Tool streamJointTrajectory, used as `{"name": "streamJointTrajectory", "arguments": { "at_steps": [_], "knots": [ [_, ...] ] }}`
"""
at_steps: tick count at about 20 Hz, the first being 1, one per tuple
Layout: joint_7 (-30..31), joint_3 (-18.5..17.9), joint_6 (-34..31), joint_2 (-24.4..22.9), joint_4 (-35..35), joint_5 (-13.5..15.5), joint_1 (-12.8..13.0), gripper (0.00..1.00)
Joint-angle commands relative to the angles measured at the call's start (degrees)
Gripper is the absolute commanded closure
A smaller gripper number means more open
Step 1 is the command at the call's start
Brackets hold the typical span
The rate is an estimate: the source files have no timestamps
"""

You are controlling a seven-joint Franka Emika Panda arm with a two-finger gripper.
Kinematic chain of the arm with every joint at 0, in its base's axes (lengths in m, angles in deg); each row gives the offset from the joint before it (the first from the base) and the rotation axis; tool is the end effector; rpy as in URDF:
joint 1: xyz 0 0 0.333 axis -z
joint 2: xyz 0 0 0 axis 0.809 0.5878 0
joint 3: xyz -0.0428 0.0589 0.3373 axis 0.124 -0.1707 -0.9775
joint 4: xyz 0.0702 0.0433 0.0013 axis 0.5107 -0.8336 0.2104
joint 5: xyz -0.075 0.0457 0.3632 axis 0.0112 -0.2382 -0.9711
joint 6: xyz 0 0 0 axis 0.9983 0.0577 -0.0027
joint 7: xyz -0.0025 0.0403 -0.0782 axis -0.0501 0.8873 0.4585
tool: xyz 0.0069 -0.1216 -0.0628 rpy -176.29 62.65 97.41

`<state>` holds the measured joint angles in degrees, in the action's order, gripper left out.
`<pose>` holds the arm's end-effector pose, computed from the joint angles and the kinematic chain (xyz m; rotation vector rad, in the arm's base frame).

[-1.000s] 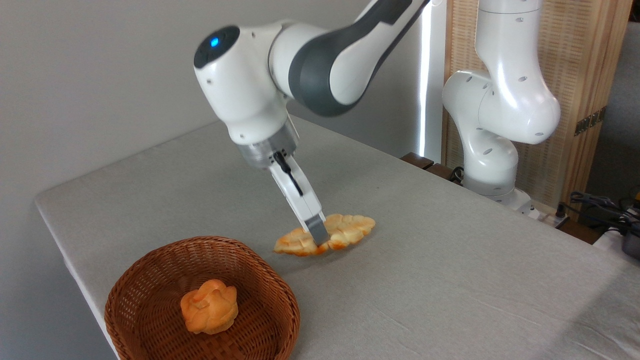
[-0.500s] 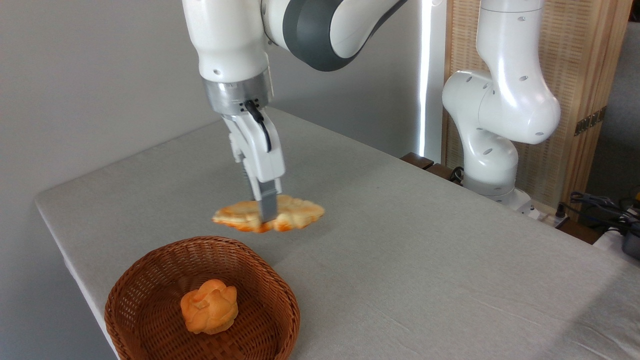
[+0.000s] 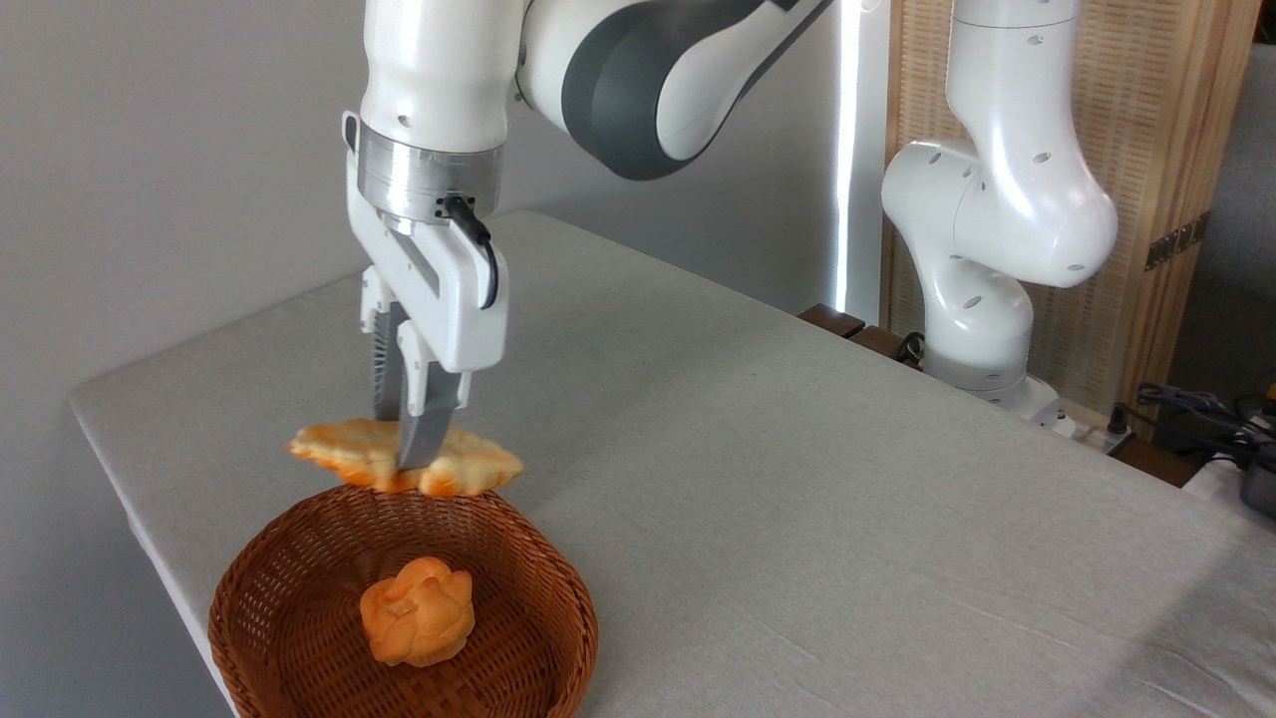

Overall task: Put bread into the basket
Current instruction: 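Lift the bread and carry it over the wicker basket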

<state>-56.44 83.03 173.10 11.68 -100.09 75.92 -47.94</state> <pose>0.5749 -0.0500 0.5467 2.7193 -1.3354 0.5490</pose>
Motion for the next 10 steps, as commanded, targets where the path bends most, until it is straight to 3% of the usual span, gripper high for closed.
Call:
{"name": "streamJointTrajectory", "arguments": {
  "at_steps": [1,5,10],
  "knots": [
    [0.99,-0.17,5.27,1.99,0.24,1.12,0.01,0.22],
    [1.08,-0.16,6.24,3.4,0.33,1.21,0.01,0.0],
    [1.08,-0.16,6.33,4.11,0.41,1.12,0.1,0.0]
  ]
}}
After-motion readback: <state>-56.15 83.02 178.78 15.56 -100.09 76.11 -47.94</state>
